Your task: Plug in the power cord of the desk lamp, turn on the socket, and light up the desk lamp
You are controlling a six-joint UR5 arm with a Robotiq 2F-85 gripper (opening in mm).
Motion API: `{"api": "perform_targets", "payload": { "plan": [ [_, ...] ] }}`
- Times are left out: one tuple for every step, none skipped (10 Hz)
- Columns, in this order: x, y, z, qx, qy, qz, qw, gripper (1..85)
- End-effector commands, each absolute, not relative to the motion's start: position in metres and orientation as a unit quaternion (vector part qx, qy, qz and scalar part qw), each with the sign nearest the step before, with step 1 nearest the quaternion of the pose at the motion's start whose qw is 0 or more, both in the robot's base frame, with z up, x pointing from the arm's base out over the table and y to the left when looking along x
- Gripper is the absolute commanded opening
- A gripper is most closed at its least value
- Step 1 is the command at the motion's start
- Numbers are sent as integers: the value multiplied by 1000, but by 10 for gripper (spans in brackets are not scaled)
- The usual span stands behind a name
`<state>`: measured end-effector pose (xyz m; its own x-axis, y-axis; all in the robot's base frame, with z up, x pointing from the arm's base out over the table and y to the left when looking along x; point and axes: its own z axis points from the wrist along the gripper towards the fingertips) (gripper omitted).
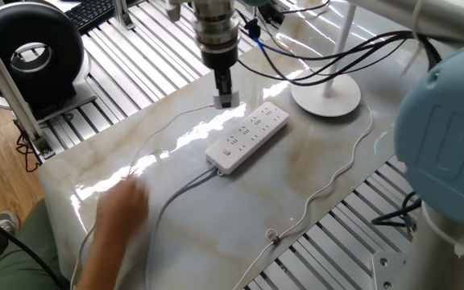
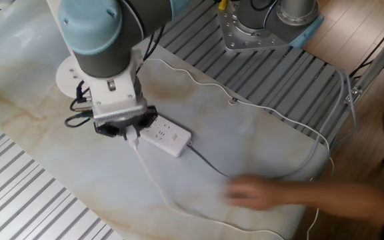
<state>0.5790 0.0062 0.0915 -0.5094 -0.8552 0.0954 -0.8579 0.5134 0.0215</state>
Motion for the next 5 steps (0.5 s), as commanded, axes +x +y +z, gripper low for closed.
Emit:
{"api": "perform_targets", "payload": {
  "plan": [
    [557, -5, 106, 573, -819, -8, 39, 10],
    [552, 1, 111, 596, -802, -21, 30, 10],
    [544, 3, 119, 626, -779, -28, 22, 10],
    [541, 3, 125, 653, -757, -29, 14, 10],
    [543, -7, 128, 680, -733, -18, 8, 10]
  ]
}}
